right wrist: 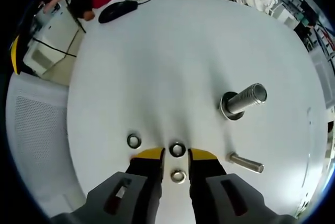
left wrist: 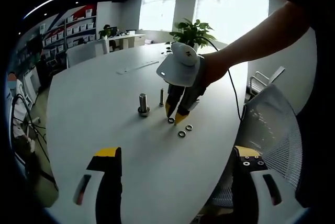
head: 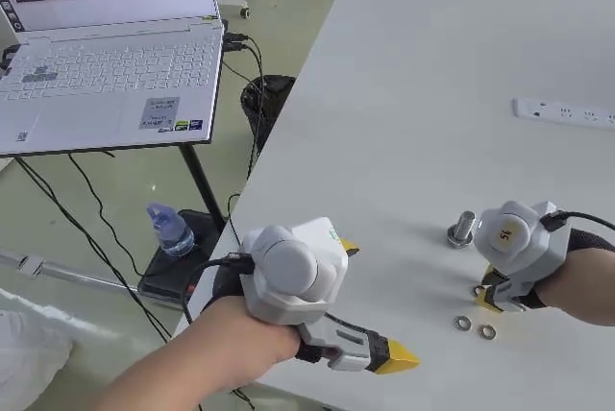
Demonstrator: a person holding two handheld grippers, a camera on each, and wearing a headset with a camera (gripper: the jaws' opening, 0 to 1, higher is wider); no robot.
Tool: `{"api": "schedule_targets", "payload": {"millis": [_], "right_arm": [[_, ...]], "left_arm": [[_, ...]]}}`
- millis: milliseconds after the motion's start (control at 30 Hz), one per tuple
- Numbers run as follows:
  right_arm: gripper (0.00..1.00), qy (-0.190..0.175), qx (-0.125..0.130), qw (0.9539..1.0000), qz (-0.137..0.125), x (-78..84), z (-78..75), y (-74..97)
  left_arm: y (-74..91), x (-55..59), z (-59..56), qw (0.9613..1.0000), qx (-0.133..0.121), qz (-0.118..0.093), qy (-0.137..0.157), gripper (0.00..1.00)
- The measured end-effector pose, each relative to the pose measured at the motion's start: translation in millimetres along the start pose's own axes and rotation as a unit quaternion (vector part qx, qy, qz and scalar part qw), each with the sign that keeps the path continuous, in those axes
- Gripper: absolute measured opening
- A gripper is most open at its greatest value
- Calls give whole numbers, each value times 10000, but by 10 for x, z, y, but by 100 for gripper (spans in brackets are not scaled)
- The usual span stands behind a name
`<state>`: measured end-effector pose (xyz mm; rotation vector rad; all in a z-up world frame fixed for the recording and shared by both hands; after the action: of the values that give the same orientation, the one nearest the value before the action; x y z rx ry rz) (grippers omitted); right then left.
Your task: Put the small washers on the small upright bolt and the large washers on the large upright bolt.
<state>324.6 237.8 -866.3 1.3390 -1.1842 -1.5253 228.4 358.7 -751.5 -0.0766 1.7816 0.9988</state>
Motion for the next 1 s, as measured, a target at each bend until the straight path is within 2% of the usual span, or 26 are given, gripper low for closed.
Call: {"api": "schedule_targets", "payload": {"millis": [200,767,1000], "right_arm": [[15,7,22,10000,54,0,-23,1],[14,27,71,9998,195,1,-10,-12],[13,-102,23,9999,123,10,-16,-10]], "left_arm": [[9,-8,27,10000,-22,-28,6,86],[15,24,18,10000,-44,-3,10,85],[16,43,1,10000,-34,29,16,84]]}}
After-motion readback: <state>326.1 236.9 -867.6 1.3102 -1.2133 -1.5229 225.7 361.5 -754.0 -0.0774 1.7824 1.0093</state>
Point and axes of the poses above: the centre of the closed fingertips' face, and the gripper's own axes: y roughly backward along the fingers, z roughly to its left, x roughly out of its underside, the point moved 1 cm from there along y, roughly backward along the fingers, and after that the axes turned 2 degrees about -x, right-handed, at the moved point
